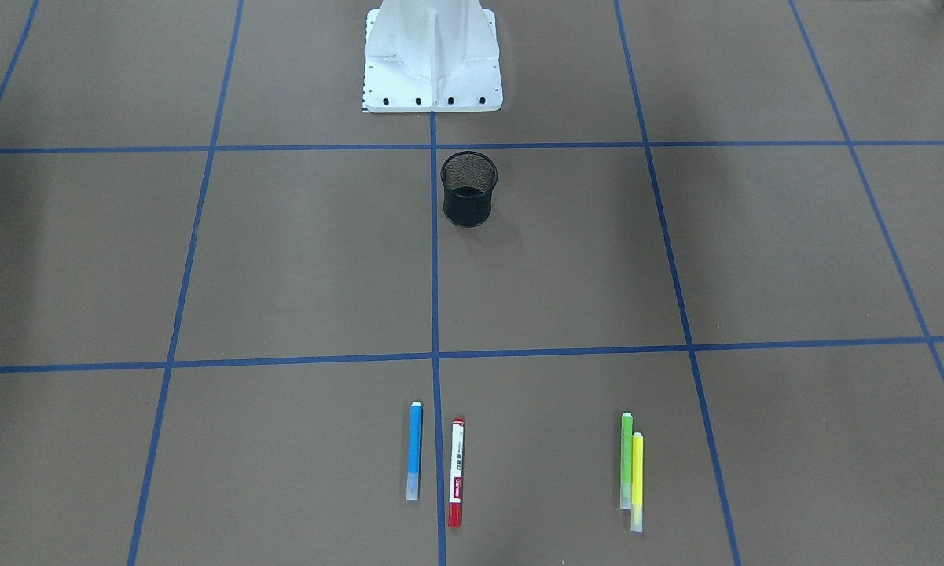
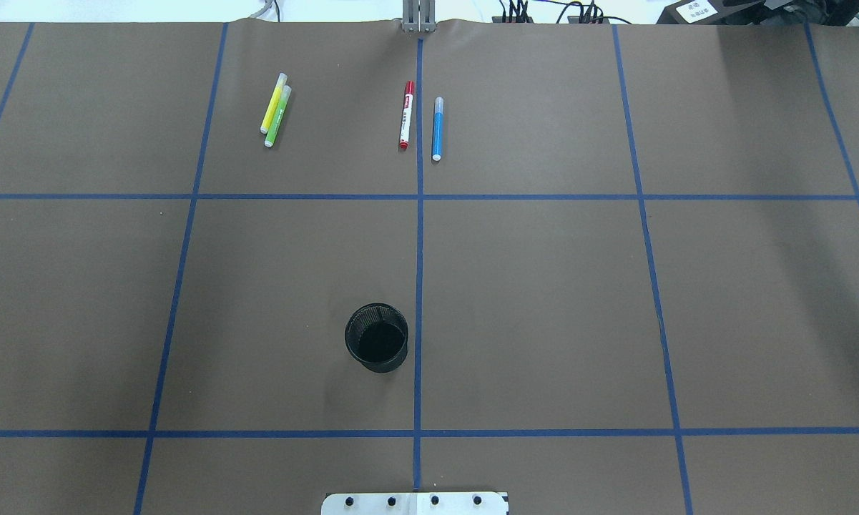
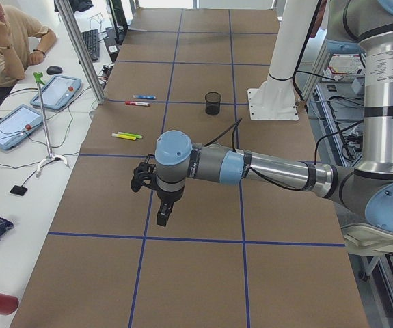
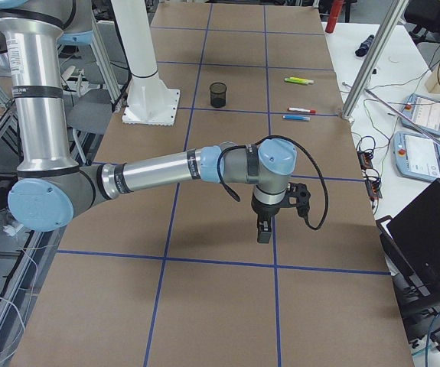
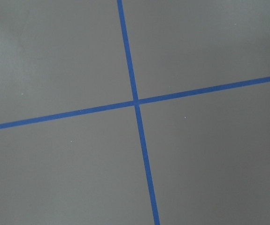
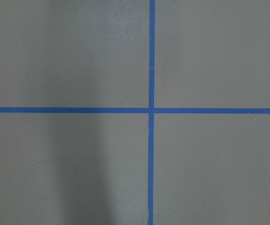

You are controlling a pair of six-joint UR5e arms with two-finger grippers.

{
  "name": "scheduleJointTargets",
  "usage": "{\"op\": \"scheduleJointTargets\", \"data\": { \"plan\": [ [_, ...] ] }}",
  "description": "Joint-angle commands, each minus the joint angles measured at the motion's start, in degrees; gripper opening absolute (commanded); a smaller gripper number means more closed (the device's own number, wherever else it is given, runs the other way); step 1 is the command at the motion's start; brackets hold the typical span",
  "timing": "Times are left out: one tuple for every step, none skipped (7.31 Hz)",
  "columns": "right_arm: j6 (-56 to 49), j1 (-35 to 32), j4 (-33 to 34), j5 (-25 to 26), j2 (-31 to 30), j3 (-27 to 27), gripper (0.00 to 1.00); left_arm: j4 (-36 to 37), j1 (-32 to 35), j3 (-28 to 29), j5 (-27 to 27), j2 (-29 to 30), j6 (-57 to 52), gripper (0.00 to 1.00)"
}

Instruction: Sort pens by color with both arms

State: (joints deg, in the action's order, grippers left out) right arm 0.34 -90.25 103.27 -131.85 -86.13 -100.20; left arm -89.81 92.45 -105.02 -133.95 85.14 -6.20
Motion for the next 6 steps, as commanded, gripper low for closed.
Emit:
{"op": "scheduleJointTargets", "data": {
  "plan": [
    [0.0, 0.0, 0.0, -0.1, 0.0, 0.0, 1.00, -0.5, 0.0, 0.1, 0.0, -0.2, 0.3, 1.00],
    [0.0, 0.1, 0.0, -0.1, 0.0, 0.0, 1.00, -0.5, 0.0, 0.1, 0.2, -0.2, 0.3, 1.00],
    [0.0, 0.1, 0.0, -0.2, 0.0, -0.1, 1.00, -0.5, -0.1, 0.1, 0.3, -0.2, 0.3, 1.00],
    [0.0, 0.1, 0.0, -0.2, 0.0, 0.0, 1.00, -0.5, 0.0, 0.1, 0.4, -0.3, 0.3, 1.00],
    [0.0, 0.2, 0.0, -0.2, 0.0, 0.0, 1.00, -0.5, -0.1, 0.1, 0.4, -0.8, 0.3, 1.00],
    [0.0, 0.3, 0.0, -0.2, 0.0, 0.0, 1.00, -0.5, -0.1, 0.1, 0.4, -0.9, 0.4, 1.00]
  ]
}}
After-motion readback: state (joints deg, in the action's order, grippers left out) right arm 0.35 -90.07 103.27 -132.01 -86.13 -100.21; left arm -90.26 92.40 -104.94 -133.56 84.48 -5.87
